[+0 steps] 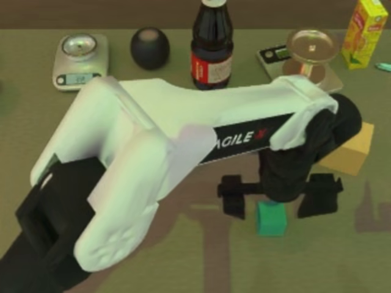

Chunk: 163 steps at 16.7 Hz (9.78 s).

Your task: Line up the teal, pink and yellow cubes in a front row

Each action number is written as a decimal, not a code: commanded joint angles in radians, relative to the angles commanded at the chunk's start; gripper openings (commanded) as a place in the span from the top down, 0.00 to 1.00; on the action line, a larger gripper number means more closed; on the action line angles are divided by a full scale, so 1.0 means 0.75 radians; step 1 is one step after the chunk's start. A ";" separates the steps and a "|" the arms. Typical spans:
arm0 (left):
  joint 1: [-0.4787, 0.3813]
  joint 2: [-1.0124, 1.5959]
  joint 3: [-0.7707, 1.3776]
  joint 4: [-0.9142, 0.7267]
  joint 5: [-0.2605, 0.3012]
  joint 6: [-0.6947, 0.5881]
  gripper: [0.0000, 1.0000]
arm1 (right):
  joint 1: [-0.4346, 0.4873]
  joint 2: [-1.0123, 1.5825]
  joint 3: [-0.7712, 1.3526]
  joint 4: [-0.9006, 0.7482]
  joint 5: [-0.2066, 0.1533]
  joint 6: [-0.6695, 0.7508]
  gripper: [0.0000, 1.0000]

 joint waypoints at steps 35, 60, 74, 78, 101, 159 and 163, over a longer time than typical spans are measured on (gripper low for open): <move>0.561 -0.103 0.131 -0.267 0.034 1.289 0.00 | 0.000 0.000 0.000 0.000 0.000 0.000 0.00; 0.625 -0.007 -0.173 0.145 0.036 1.415 0.15 | 0.000 0.000 0.000 0.000 0.000 0.000 0.00; 0.625 -0.007 -0.173 0.145 0.036 1.415 1.00 | 0.000 0.000 0.000 0.000 0.000 0.000 0.00; 0.625 -0.007 -0.173 0.145 0.036 1.415 1.00 | 0.000 0.000 0.000 0.000 0.000 0.000 0.00; 0.485 -0.206 -0.054 -0.141 0.031 1.030 1.00 | 0.000 0.000 0.000 0.000 0.000 0.000 0.00; 0.159 -0.371 -0.425 0.062 0.018 0.152 0.00 | 0.000 0.000 0.000 0.000 0.000 0.000 0.00; 0.175 -0.417 -0.339 -0.079 0.019 0.147 0.00 | 0.000 0.000 0.000 0.000 0.000 0.000 0.00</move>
